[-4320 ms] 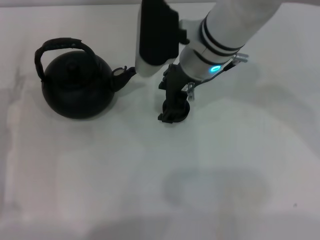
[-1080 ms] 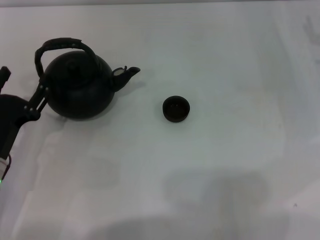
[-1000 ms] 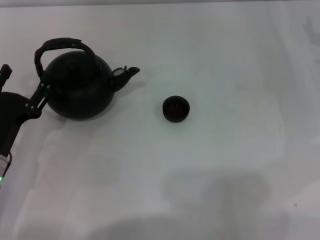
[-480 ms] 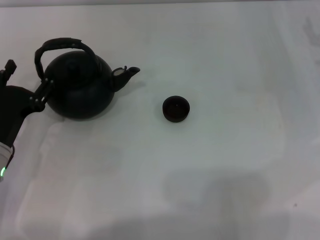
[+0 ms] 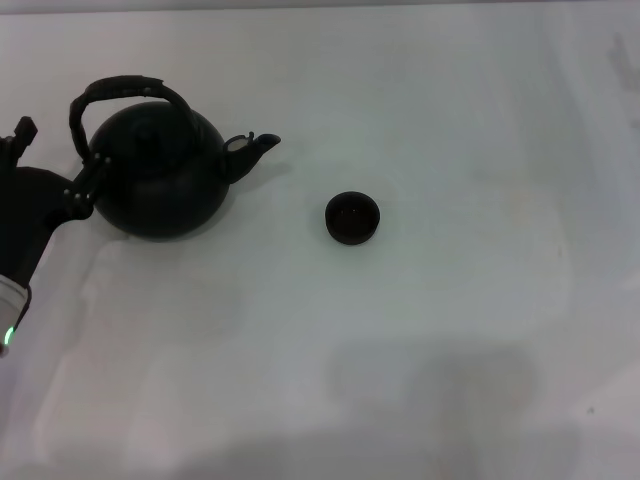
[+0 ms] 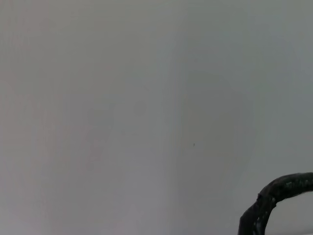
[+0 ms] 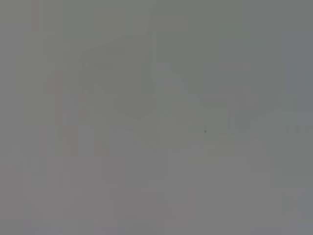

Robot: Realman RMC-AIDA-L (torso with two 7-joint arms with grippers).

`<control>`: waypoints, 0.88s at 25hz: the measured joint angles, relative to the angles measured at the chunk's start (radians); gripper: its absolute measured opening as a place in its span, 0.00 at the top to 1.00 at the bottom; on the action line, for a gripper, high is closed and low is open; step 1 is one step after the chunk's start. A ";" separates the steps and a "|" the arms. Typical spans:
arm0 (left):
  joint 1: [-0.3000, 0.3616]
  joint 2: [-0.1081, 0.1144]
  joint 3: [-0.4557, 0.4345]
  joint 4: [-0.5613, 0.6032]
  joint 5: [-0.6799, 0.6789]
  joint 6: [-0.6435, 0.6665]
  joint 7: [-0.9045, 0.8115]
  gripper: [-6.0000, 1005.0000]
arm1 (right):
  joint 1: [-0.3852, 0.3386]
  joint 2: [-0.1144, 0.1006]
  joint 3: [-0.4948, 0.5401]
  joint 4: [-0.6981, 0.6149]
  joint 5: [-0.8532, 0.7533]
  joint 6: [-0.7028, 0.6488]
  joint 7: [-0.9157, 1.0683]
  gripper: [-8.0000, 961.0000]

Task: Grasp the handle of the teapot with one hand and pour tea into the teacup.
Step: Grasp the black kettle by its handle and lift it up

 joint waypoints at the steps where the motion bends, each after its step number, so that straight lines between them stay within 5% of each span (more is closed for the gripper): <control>1: -0.002 0.000 0.000 -0.001 0.000 -0.001 0.000 0.13 | 0.000 0.000 0.000 0.000 0.000 0.000 0.000 0.13; 14: -0.035 0.001 0.000 -0.002 0.000 -0.055 0.023 0.13 | 0.004 0.000 0.000 -0.001 0.000 0.000 0.000 0.13; 22: -0.047 0.002 0.000 -0.015 0.005 -0.073 0.026 0.40 | 0.008 0.000 0.000 -0.004 0.000 0.000 0.002 0.13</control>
